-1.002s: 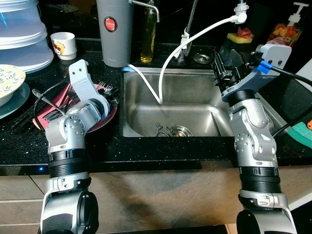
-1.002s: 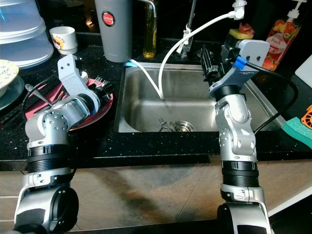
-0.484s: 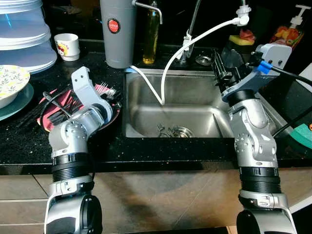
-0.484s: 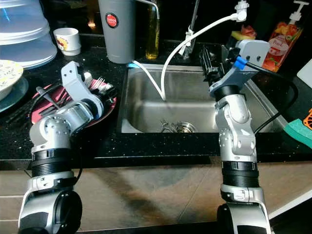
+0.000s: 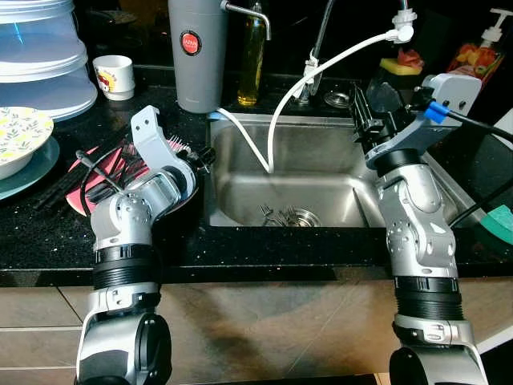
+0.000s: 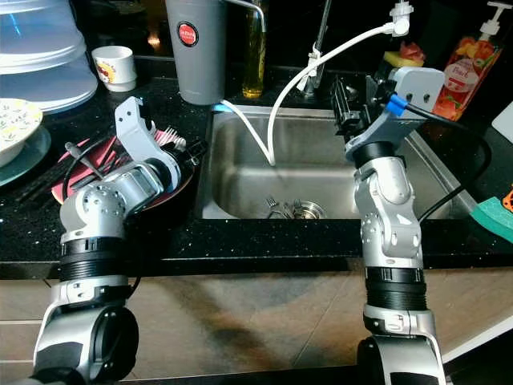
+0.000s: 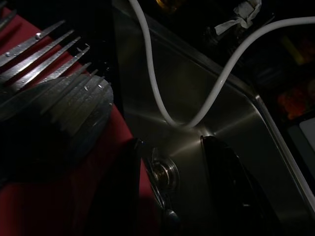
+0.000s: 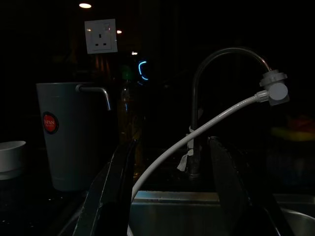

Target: Kitchen organization

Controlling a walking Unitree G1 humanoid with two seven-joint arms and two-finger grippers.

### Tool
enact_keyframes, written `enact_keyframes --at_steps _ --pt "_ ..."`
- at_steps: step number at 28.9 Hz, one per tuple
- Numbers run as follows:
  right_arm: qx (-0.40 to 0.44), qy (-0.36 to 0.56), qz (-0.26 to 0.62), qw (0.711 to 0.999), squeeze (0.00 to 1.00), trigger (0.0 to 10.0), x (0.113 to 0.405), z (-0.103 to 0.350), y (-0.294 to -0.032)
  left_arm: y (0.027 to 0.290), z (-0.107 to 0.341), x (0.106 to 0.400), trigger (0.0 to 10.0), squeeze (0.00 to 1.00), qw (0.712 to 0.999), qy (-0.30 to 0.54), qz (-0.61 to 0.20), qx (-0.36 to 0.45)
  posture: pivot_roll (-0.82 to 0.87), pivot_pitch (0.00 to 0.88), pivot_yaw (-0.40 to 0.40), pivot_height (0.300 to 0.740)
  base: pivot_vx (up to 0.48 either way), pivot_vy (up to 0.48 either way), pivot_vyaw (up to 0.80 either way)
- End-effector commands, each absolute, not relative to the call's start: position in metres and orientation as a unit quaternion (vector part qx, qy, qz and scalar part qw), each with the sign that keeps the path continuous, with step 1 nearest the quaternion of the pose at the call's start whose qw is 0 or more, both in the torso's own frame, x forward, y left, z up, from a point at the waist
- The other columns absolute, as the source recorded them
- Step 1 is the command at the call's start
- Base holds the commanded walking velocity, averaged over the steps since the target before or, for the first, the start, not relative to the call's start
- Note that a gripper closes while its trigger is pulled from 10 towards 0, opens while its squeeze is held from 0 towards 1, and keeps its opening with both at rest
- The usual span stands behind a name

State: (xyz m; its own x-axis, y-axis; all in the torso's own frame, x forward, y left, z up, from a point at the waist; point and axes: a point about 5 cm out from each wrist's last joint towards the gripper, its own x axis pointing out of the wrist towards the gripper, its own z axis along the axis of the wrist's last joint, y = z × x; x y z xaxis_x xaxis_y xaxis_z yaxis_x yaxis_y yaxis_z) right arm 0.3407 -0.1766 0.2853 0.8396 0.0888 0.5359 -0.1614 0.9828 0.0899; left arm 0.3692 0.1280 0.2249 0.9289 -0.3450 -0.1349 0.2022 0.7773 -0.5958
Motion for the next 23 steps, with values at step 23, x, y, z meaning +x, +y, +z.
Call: enact_keyframes --at_steps 23 --pt "0.065 -0.280 0.052 0.956 0.00 10.0 0.337 0.287 -0.183 0.085 0.204 0.373 10.0 0.00 0.918 0.175 -0.211 -0.286 0.07 0.009 -0.032 0.740 0.000 0.000 0.00"
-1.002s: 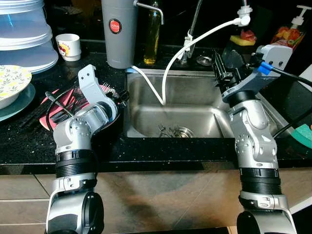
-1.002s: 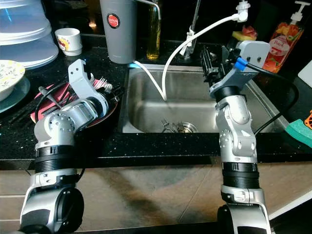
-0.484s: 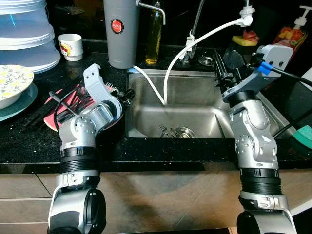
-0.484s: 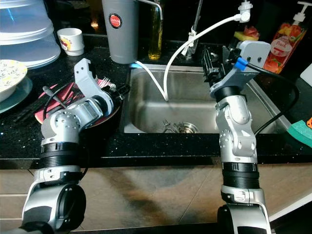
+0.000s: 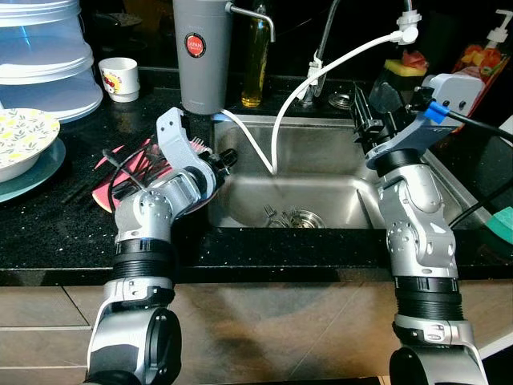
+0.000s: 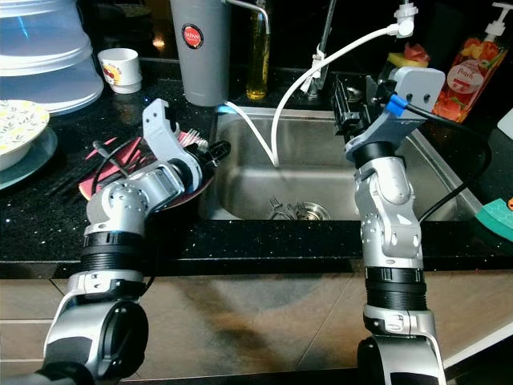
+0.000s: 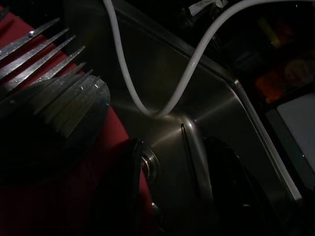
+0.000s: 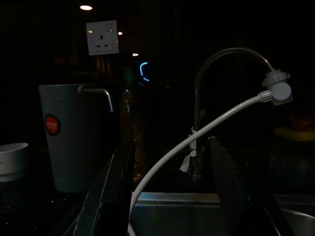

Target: Kitchen organization

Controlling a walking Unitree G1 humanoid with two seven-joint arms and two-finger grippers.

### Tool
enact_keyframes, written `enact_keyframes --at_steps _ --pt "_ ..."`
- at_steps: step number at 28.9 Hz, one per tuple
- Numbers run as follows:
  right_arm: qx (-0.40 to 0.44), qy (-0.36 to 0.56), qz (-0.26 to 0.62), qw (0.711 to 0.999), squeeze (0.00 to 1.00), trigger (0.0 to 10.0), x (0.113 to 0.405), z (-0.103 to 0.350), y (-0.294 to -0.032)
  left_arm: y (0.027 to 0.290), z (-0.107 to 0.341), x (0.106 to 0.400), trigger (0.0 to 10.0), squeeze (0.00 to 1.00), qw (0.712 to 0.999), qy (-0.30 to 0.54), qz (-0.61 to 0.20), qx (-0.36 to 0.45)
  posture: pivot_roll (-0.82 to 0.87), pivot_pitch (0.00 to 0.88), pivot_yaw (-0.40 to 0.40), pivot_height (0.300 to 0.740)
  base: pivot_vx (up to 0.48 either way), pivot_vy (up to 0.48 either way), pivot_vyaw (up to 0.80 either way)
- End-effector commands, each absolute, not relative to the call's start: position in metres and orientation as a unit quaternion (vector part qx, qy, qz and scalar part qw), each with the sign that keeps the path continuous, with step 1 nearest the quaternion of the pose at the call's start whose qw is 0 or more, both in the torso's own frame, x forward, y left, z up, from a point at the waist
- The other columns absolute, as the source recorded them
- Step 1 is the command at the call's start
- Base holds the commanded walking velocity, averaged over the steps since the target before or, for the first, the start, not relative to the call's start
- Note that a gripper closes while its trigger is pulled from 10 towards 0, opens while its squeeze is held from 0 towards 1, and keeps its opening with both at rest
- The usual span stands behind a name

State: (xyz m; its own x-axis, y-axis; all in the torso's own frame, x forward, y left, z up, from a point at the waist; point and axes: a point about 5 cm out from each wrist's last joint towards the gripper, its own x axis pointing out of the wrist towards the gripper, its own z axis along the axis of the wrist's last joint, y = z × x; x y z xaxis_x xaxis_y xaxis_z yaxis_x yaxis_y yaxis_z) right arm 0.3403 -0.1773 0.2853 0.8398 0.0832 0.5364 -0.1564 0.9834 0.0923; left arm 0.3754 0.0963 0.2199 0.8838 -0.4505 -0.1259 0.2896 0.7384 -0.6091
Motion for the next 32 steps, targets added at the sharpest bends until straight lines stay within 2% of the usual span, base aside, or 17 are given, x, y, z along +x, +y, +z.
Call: enact_keyframes --at_steps 1,2,4,5,7,8,9,11,12,15,19,21,22,23,28,29,32 --pt "0.065 -0.280 0.052 0.956 0.00 10.0 0.337 0.287 -0.183 0.085 0.204 0.373 10.0 0.00 0.918 0.175 -0.211 -0.286 0.07 0.009 -0.032 0.740 0.000 0.000 0.00" --pt "0.065 -0.280 0.052 0.956 0.00 10.0 0.337 0.287 -0.183 0.085 0.204 0.373 10.0 0.00 0.918 0.175 -0.211 -0.286 0.07 0.009 -0.032 0.740 0.000 0.000 0.00" --pt "0.065 -0.281 0.051 0.956 0.00 10.0 0.337 0.287 -0.183 0.098 0.217 0.375 10.0 0.00 0.962 0.122 -0.183 -0.163 0.07 0.012 -0.029 0.740 0.000 0.000 0.00" --pt "0.065 -0.281 0.051 0.956 0.00 10.0 0.337 0.287 -0.183 0.098 0.217 0.375 10.0 0.00 0.962 0.122 -0.183 -0.163 0.07 0.012 -0.029 0.740 0.000 0.000 0.00" --pt "0.067 -0.284 0.050 0.955 0.00 10.0 0.335 0.288 -0.184 0.126 0.253 0.370 10.0 0.00 0.989 0.023 -0.142 -0.027 0.08 0.015 -0.023 0.740 0.000 0.000 0.00" --pt "0.067 -0.284 0.050 0.955 0.00 10.0 0.335 0.288 -0.184 0.126 0.253 0.370 10.0 0.00 0.989 0.023 -0.142 -0.027 0.08 0.015 -0.023 0.740 0.000 0.000 0.00" --pt "0.068 -0.285 0.050 0.955 0.00 10.0 0.334 0.288 -0.184 0.136 0.266 0.366 10.0 0.00 0.992 -0.006 -0.126 0.008 0.08 0.016 -0.021 0.740 0.000 0.000 0.00" --pt "0.070 -0.283 0.050 0.955 0.00 10.0 0.334 0.286 -0.184 0.165 0.282 0.357 10.0 0.00 0.998 -0.026 -0.057 0.031 0.10 0.018 -0.019 0.740 0.000 0.000 0.00" --pt "0.072 -0.281 0.052 0.955 0.00 10.0 0.334 0.285 -0.183 0.177 0.283 0.351 10.0 0.00 0.999 -0.021 -0.019 0.022 0.10 0.018 -0.019 0.740 0.000 0.000 0.00" --pt "0.074 -0.280 0.055 0.956 0.00 10.0 0.335 0.284 -0.182 0.184 0.283 0.345 10.0 0.00 1.000 -0.024 0.004 0.018 0.11 0.018 -0.021 0.740 0.000 0.000 0.00" --pt "0.075 -0.278 0.061 0.956 0.00 10.0 0.336 0.283 -0.180 0.184 0.281 0.332 10.0 0.00 0.999 -0.044 0.004 -0.002 0.13 0.019 -0.031 0.740 0.000 0.000 0.00" --pt "0.077 -0.275 0.073 0.956 0.00 10.0 0.338 0.283 -0.175 0.187 0.271 0.311 10.0 0.00 0.992 -0.060 0.024 -0.108 0.14 0.021 -0.035 0.740 0.000 0.000 0.00" --pt "0.077 -0.275 0.073 0.956 0.00 10.0 0.338 0.283 -0.175 0.187 0.271 0.311 10.0 0.00 0.992 -0.060 0.024 -0.108 0.14 0.021 -0.035 0.740 0.000 0.000 0.00" --pt "0.077 -0.274 0.077 0.956 0.00 10.0 0.339 0.283 -0.173 0.193 0.264 0.304 10.0 0.00 0.984 -0.052 0.053 -0.164 0.14 0.021 -0.035 0.740 0.000 0.000 0.00" --pt "0.078 -0.271 0.082 0.956 0.00 10.0 0.340 0.282 -0.171 0.203 0.251 0.299 10.0 0.00 0.966 -0.026 0.101 -0.237 0.16 0.024 -0.045 0.740 0.000 0.000 0.00" --pt "0.078 -0.270 0.084 0.956 0.00 10.0 0.341 0.282 -0.170 0.206 0.248 0.297 10.0 1.00 0.959 -0.015 0.115 -0.260 0.16 0.024 -0.045 0.740 0.000 0.000 0.00" --pt "0.078 -0.268 0.088 0.956 0.00 10.0 0.341 0.281 -0.169 0.210 0.246 0.296 10.0 1.00 0.956 -0.006 0.131 -0.261 0.16 0.024 -0.049 0.740 0.000 0.000 0.00"
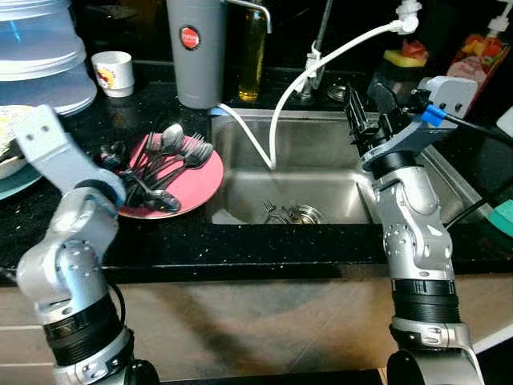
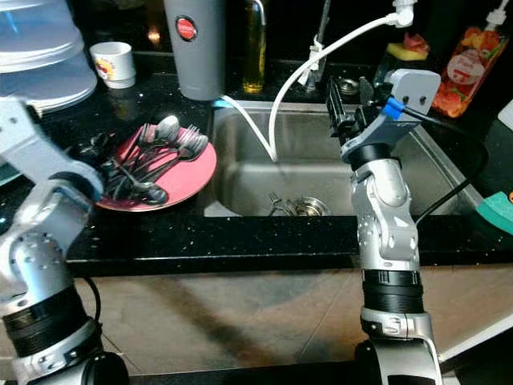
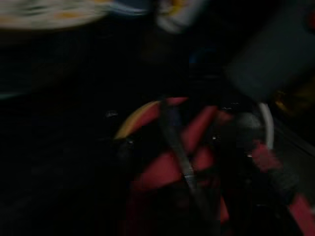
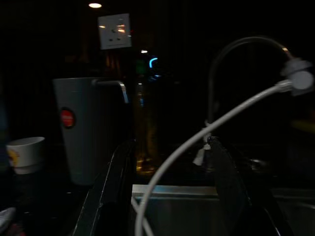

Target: Kitchen organization

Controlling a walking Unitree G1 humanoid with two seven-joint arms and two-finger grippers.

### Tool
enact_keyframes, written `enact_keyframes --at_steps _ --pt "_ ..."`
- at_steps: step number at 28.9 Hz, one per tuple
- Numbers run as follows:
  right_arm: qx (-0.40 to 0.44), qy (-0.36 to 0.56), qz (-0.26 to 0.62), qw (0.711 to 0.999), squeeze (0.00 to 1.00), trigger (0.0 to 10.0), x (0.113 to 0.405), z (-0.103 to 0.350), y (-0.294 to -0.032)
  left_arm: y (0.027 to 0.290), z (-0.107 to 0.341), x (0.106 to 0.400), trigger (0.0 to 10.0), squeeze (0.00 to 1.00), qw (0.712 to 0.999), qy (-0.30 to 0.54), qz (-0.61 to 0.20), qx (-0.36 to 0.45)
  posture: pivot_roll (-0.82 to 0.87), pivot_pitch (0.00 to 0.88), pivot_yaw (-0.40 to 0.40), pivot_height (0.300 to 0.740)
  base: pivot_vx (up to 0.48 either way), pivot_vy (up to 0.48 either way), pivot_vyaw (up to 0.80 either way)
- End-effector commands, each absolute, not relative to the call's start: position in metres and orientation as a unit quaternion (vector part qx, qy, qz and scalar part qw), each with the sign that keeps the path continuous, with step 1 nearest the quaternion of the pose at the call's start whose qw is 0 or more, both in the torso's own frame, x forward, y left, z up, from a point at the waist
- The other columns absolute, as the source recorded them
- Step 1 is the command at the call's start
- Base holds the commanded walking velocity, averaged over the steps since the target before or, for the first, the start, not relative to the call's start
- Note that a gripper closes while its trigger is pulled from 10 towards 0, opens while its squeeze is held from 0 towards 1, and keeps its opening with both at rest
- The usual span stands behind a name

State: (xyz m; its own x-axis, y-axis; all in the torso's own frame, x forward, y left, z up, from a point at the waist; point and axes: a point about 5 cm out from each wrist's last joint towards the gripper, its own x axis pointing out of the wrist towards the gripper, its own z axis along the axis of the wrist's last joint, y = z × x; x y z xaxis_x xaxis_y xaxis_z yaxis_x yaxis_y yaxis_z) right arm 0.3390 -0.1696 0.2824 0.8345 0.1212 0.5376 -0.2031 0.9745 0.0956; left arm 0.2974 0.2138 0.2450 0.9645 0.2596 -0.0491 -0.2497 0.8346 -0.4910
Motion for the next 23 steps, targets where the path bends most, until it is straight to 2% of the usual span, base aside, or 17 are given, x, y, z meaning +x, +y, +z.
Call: enact_keyframes --at_steps 1,2,3,8,16,19,22,23 --pt "0.078 -0.268 0.088 0.956 0.00 10.0 0.341 0.281 -0.169 0.210 0.246 0.296 10.0 1.00 0.956 -0.006 0.131 -0.261 0.16 0.024 -0.049 0.740 0.000 0.000 0.00" --pt "0.078 -0.268 0.088 0.956 0.00 10.0 0.342 0.281 -0.169 0.211 0.245 0.296 10.0 1.00 0.954 -0.002 0.133 -0.269 0.16 0.025 -0.050 0.740 0.000 0.000 0.00" --pt "0.077 -0.268 0.089 0.956 0.00 10.0 0.342 0.281 -0.169 0.209 0.244 0.296 10.0 0.00 0.951 0.006 0.126 -0.281 0.16 0.027 -0.051 0.740 0.000 0.000 0.00" --pt "0.077 -0.268 0.089 0.956 0.00 10.0 0.342 0.282 -0.170 0.201 0.245 0.302 10.0 0.00 0.941 0.021 0.074 -0.329 0.15 0.028 -0.054 0.740 0.000 0.000 0.00" --pt "0.074 -0.271 0.085 0.956 0.00 10.0 0.340 0.283 -0.171 0.190 0.272 0.312 10.0 0.00 0.963 -0.025 0.041 -0.266 0.13 0.028 -0.044 0.740 0.000 0.000 0.00" --pt "0.074 -0.271 0.083 0.956 0.00 10.0 0.340 0.283 -0.172 0.187 0.273 0.311 10.0 0.00 0.962 -0.024 0.036 -0.270 0.13 0.028 -0.044 0.740 0.000 0.000 0.00" --pt "0.072 -0.270 0.079 0.957 0.00 10.0 0.339 0.282 -0.174 0.182 0.269 0.314 10.0 0.00 0.948 -0.002 0.033 -0.316 0.12 0.030 -0.043 0.740 0.000 0.000 0.00" --pt "0.071 -0.270 0.078 0.957 0.00 10.0 0.339 0.282 -0.175 0.178 0.265 0.318 10.0 0.00 0.935 0.018 0.041 -0.353 0.12 0.030 -0.046 0.740 0.000 0.000 0.00"
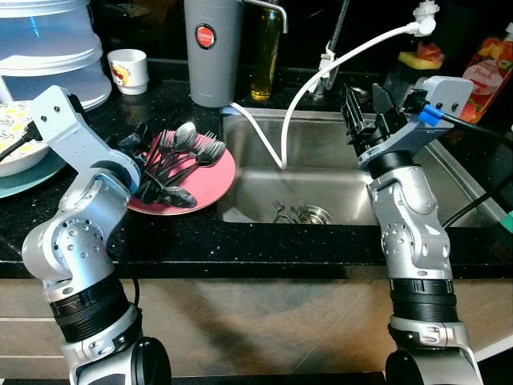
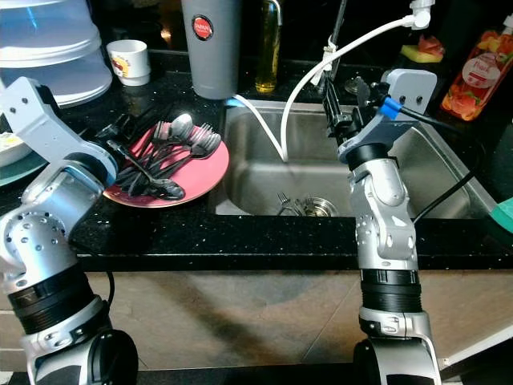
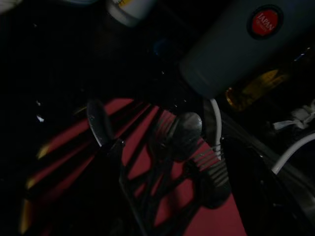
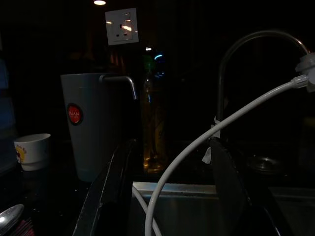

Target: Kitchen organization

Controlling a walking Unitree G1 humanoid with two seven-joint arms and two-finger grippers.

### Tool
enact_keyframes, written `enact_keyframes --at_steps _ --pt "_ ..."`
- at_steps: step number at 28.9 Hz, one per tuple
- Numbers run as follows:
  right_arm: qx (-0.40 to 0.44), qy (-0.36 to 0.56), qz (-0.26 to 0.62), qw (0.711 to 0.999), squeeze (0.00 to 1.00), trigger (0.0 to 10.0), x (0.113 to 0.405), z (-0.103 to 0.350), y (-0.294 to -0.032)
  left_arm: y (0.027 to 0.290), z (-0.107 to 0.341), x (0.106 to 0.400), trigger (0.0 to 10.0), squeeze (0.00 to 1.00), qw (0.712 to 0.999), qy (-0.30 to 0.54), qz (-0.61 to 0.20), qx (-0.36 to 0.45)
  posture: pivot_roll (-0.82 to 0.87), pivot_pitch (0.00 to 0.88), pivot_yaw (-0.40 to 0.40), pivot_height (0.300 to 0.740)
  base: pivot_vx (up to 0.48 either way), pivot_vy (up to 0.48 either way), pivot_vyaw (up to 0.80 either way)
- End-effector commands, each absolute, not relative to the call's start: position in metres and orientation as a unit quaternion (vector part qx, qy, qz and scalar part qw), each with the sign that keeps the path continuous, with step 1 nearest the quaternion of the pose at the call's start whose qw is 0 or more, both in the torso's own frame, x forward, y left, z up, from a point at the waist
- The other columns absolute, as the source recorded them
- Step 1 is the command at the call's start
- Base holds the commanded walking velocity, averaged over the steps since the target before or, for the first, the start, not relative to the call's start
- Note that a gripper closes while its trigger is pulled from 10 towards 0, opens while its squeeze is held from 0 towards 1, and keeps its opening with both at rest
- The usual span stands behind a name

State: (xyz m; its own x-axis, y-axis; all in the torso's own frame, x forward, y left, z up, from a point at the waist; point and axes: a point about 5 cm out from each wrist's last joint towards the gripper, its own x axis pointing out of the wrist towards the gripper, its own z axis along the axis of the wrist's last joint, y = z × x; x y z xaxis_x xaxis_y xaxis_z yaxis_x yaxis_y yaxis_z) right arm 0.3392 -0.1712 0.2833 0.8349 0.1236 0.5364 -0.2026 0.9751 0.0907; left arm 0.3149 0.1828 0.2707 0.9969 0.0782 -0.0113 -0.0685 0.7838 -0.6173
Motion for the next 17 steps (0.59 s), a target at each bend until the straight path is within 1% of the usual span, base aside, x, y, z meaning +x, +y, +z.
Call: enact_keyframes --at_steps 1,2,8,13,14,15,16,17 --pt "0.071 -0.270 0.078 0.957 0.00 10.0 0.339 0.282 -0.175 0.175 0.262 0.321 10.0 0.00 0.924 0.033 0.050 -0.378 0.12 0.032 -0.047 0.740 0.000 0.000 0.00" --pt "0.071 -0.270 0.078 0.957 0.00 10.0 0.339 0.282 -0.175 0.172 0.260 0.323 10.0 0.00 0.915 0.045 0.058 -0.397 0.12 0.032 -0.047 0.740 0.000 0.000 0.00" --pt "0.072 -0.269 0.081 0.957 0.00 10.0 0.340 0.283 -0.173 0.158 0.266 0.326 10.0 0.00 0.899 0.055 0.049 -0.431 0.13 0.034 -0.048 0.740 0.000 0.000 0.00" --pt "0.077 -0.269 0.081 0.957 0.00 10.0 0.341 0.282 -0.171 0.157 0.260 0.329 10.0 0.00 0.886 0.076 0.053 -0.454 0.14 0.032 -0.041 0.740 0.000 0.000 0.00" --pt "0.078 -0.269 0.080 0.957 0.00 10.0 0.341 0.281 -0.171 0.158 0.257 0.331 9.3 0.00 0.879 0.086 0.056 -0.466 0.14 0.032 -0.041 0.740 0.000 0.000 0.00" --pt "0.078 -0.269 0.080 0.957 0.00 10.0 0.341 0.281 -0.171 0.158 0.254 0.333 9.3 0.00 0.873 0.094 0.059 -0.474 0.14 0.032 -0.041 0.740 0.000 0.000 0.00" --pt "0.078 -0.269 0.080 0.957 0.00 10.0 0.341 0.281 -0.171 0.158 0.252 0.336 9.1 0.00 0.868 0.102 0.059 -0.482 0.14 0.031 -0.040 0.740 0.000 0.000 0.00" --pt "0.079 -0.269 0.080 0.957 0.00 10.0 0.341 0.281 -0.171 0.158 0.251 0.337 9.1 0.00 0.865 0.108 0.059 -0.487 0.14 0.031 -0.040 0.740 0.000 0.000 0.00"
